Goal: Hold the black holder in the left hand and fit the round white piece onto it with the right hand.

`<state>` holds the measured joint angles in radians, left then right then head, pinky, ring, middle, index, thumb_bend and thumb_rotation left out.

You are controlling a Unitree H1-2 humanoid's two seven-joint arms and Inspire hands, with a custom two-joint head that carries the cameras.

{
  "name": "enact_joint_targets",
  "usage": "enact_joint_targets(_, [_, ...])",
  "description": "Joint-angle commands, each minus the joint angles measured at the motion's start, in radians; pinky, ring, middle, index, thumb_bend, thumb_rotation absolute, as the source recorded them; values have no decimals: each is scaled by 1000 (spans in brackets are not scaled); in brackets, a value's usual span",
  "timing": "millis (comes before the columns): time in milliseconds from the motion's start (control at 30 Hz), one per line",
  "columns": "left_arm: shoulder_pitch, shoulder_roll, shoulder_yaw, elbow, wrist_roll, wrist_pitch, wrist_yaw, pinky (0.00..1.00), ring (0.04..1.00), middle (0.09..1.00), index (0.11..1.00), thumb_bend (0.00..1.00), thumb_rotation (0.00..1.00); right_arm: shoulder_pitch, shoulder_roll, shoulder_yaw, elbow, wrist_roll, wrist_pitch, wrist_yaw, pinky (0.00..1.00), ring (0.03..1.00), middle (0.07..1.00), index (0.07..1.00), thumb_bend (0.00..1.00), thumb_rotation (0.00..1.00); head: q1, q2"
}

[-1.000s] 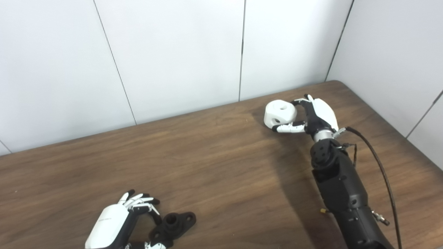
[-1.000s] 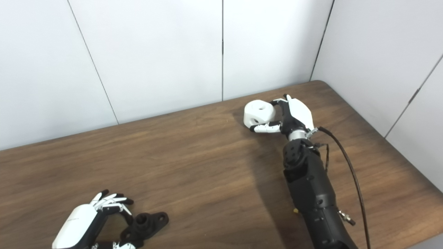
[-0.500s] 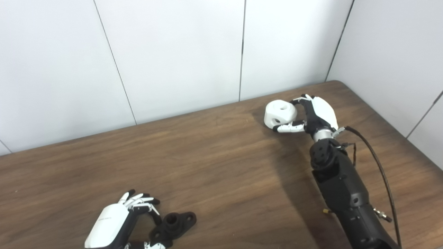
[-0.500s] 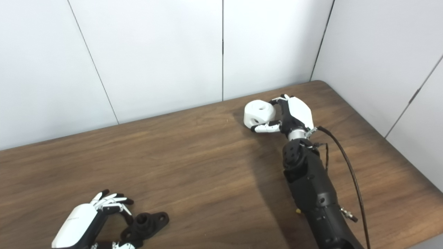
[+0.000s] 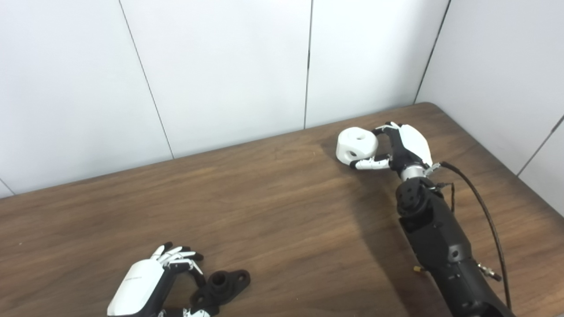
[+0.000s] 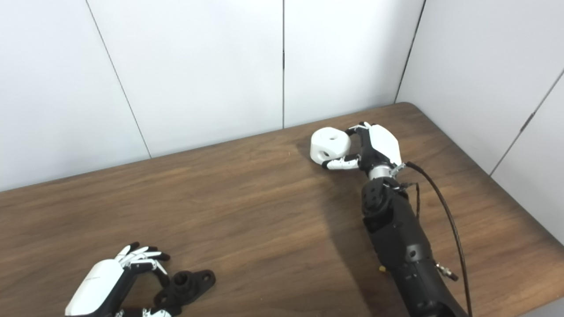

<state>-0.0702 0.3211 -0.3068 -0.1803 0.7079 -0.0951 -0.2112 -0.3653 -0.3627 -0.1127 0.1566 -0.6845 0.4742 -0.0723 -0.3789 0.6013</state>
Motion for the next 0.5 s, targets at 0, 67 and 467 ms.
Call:
enact_joint_targets(0, [-9,24,1,-8,11,4,-19,991,876,771,484,520,45,-43,-25,-1,-16,0,-7,-28,1000,989,932,706,850,288,-1,0])
enact_joint_targets(67, [-9,27,1,-8,9,3,-21,990,877,772,485,520,45,-44,-24,1,-13,-8,-5,-30,1000,983,929,704,850,292,-1,0])
enact_joint_targets(467, [-3,28,-5,-3,7,-4,-21,977,874,773,484,520,45,-49,-14,8,-5,-14,-5,-46,1000,978,913,694,838,307,-1,-2])
